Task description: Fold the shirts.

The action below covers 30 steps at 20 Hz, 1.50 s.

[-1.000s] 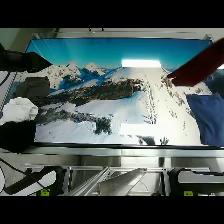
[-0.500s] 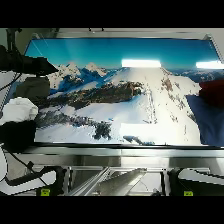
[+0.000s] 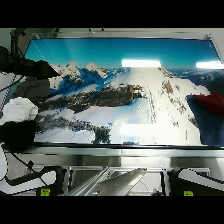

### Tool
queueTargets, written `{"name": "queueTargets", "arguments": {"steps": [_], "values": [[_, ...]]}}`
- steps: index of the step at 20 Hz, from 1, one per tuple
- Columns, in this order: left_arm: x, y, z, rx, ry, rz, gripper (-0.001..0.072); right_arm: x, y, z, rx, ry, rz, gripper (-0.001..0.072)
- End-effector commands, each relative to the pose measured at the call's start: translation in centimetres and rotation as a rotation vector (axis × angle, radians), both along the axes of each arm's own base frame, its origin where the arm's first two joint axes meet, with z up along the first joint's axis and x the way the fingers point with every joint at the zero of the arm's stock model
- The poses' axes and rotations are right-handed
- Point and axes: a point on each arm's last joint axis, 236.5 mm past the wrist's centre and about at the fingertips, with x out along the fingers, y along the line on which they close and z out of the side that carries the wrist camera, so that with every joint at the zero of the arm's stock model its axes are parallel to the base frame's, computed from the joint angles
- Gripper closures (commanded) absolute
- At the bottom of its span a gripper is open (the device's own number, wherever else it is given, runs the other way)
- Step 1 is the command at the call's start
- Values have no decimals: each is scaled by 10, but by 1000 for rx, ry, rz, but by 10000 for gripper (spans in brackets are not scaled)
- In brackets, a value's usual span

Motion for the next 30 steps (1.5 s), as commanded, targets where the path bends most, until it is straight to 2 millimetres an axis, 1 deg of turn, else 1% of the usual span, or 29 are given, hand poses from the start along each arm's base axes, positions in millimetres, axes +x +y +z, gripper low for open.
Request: {"name": "queueTargets", "arguments": {"steps": [1,2,3,4,5,6,9,11,12,13,14,15,17,18,19,20,21,23,24,25,26,27,28,29,30], "values": [[-6,-1,-2,2,21,-15,694,-34,15,-31,62,138,-4,688],[-7,-1,-3,3,26,-18,694,-42,19,-42,84,177,-6,685],[-9,-1,-3,4,32,-23,693,-48,20,-50,94,210,-8,633],[-10,-1,-4,4,38,-26,693,-56,19,-54,93,243,-11,332],[-10,-1,-4,4,38,-26,693,-57,18,-54,89,251,12,-5],[-10,-1,-4,4,38,-25,694,-57,17,-54,87,250,37,14],[-9,-1,-3,4,34,-23,693,-53,14,-53,73,235,44,15],[-6,-1,-2,2,22,-15,693,-35,14,-49,66,165,60,15],[-4,-1,-1,1,14,-9,693,-22,18,-45,69,112,74,17],[-2,-1,-1,0,7,-5,693,-5,24,-40,79,51,94,148],[-1,-1,0,-1,4,-3,693,13,34,-34,97,-15,122,493],[1,0,0,-1,-2,1,693,31,46,-28,117,-78,153,685],[5,0,2,-2,-20,12,693,63,77,-17,161,-183,226,693],[6,1,3,-2,-26,15,693,73,90,-14,169,-206,260,694],[4,0,5,-1,-29,15,693,80,103,-12,165,-215,301,695],[-1,0,2,-3,-22,17,693,86,122,-13,155,-220,374,696],[-11,-2,-4,-6,-2,20,693,87,145,-16,157,-220,446,696],[-38,-5,-28,-18,56,33,694,82,195,-30,154,-227,594,696],[-56,-8,-43,-24,92,41,694,72,222,-44,158,-227,658,696],[-78,-11,-62,-31,136,47,694,58,245,-60,169,-218,703,696],[-99,-14,-80,-36,177,51,694,38,268,-78,186,-201,750,696],[-123,-17,-97,-41,219,52,693,16,286,-96,202,-176,793,696],[-143,-19,-113,-44,255,52,694,-5,299,-112,219,-157,825,696],[-161,-22,-126,-48,283,53,694,-22,308,-123,237,-141,843,696],[-174,-24,-134,-52,301,61,694,-31,311,-129,245,-132,848,696]]}}
